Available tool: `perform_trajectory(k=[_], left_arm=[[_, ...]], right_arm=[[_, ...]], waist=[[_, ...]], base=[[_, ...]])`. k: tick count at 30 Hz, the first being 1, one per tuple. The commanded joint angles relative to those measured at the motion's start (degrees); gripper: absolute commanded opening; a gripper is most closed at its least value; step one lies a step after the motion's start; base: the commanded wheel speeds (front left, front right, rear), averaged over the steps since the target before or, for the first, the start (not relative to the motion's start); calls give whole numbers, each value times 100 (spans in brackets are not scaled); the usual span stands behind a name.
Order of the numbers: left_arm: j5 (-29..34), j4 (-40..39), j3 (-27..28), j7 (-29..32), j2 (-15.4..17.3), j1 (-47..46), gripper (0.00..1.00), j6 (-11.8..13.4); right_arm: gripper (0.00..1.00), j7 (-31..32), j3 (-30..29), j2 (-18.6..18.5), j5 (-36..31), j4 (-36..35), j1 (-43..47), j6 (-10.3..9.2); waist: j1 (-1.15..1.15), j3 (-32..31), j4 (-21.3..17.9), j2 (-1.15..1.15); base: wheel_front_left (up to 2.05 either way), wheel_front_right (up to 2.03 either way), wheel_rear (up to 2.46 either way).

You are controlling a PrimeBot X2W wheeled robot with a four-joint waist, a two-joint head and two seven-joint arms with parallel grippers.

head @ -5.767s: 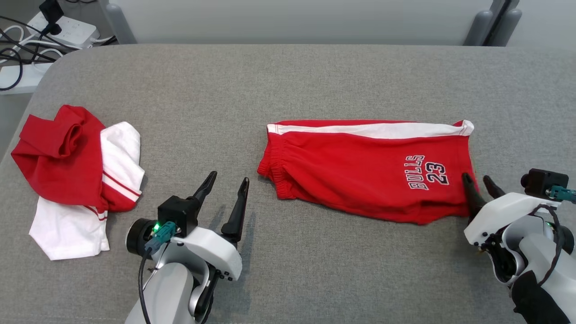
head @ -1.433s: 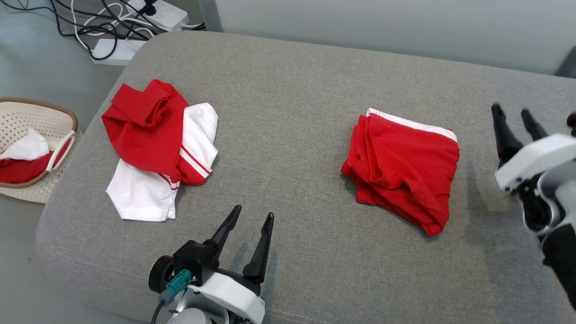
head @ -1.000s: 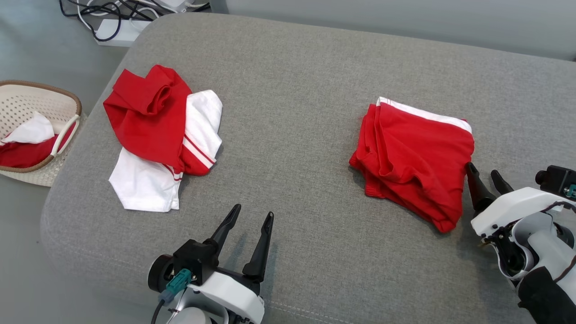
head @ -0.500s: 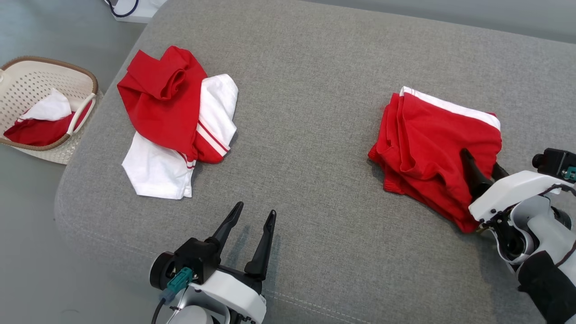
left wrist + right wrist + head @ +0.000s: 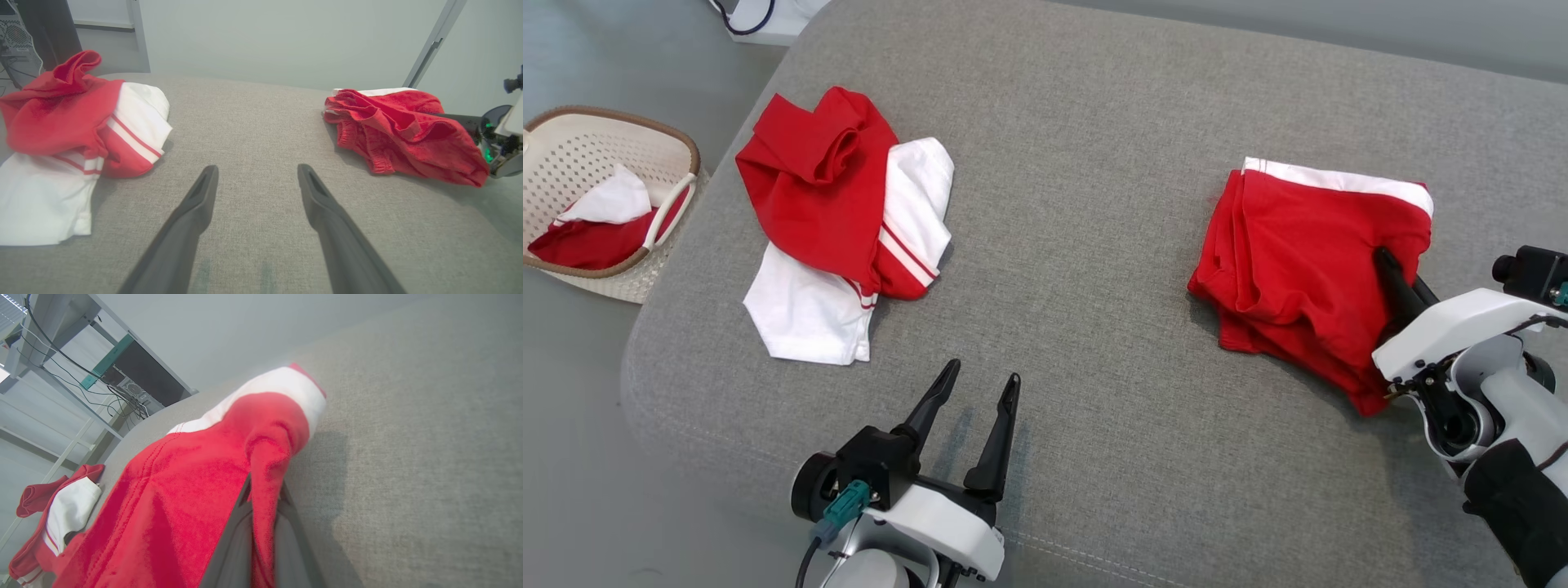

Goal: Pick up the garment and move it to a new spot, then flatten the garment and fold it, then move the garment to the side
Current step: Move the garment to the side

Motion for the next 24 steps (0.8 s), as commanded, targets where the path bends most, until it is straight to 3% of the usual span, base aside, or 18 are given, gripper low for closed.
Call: perform_trajectory(k=[1, 10, 24], left_arm=[[-29, -158, 204, -51, 32, -183, 100, 24], [-16, -143, 250, -51, 32, -86, 100, -13], [102, -75, 374, -51, 32, 128, 100, -92]], right_arm=[[0, -138, 86, -114, -88, -218, 11, 26], [0, -195, 253, -115, -355, -362, 136, 26], [0, -208, 116, 186, -481, -389, 739, 26]], waist=[[0, -108, -83, 0], [0, -576, -501, 0], [0, -1199, -1910, 0]], base=[[0, 0, 0], [0, 0, 0], [0, 0, 0]])
